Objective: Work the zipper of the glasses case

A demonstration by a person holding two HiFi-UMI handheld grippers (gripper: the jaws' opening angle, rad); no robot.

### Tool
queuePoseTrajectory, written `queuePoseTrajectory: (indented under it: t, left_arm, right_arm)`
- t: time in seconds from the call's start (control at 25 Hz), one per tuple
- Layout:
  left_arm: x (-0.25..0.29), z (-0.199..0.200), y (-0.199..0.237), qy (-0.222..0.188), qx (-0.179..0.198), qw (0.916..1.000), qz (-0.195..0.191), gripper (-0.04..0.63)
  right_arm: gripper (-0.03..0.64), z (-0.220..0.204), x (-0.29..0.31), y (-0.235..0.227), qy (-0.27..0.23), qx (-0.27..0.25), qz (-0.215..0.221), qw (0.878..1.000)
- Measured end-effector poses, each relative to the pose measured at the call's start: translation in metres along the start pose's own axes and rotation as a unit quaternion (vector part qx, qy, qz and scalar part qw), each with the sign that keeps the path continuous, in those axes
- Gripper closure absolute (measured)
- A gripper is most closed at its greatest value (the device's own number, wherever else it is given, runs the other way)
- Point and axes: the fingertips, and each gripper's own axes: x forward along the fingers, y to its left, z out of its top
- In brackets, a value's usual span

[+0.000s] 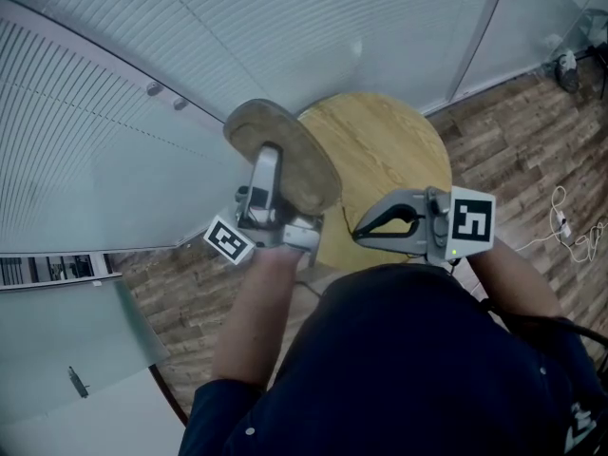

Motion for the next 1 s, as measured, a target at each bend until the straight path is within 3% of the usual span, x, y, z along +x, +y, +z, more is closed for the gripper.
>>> queuePoseTrajectory:
  t: [0.12,0.2,0.24,0.44,0.68,0.88,1.0]
  left_arm:
    - [0.003,0.014,-0.005,-0.059,-0.026,0.9977,-0.018,0.302]
    - [0.009,0.021,-0.015,-0.073,-0.016,0.9968,-0.030,0.302]
    - [0.014,0.020,-0.019,-0.062,-0.002,0.9976,-0.032,0.302]
    - [0.016,0.010,-0.018,0.003,0.061,0.9981,-0.001,0.299]
    - [-0.020,-0.002,0.021,0.051,0.120,0.9881,0.081,0.299]
    - [-0.045,-0.012,0.043,0.113,0.197,0.9623,0.149,0.298]
    - [-0.058,-0.014,0.056,0.158,0.270,0.9317,0.185,0.298]
  right_arm:
    - [0.611,-0.053,0.024,0.039,0.119,-0.029,0.047,0.991]
    - [0.611,-0.075,0.038,0.062,0.126,-0.041,0.087,0.987]
    - [0.611,-0.074,0.037,0.060,0.112,-0.025,0.084,0.990]
    - [0.609,-0.055,0.005,0.007,0.048,0.038,-0.020,0.998]
    - [0.609,-0.049,-0.037,-0.049,-0.010,0.033,-0.181,0.983]
    - [0.609,-0.041,-0.077,-0.075,-0.033,0.042,-0.278,0.959]
    - [0.609,-0.046,-0.099,-0.092,-0.033,0.064,-0.344,0.936]
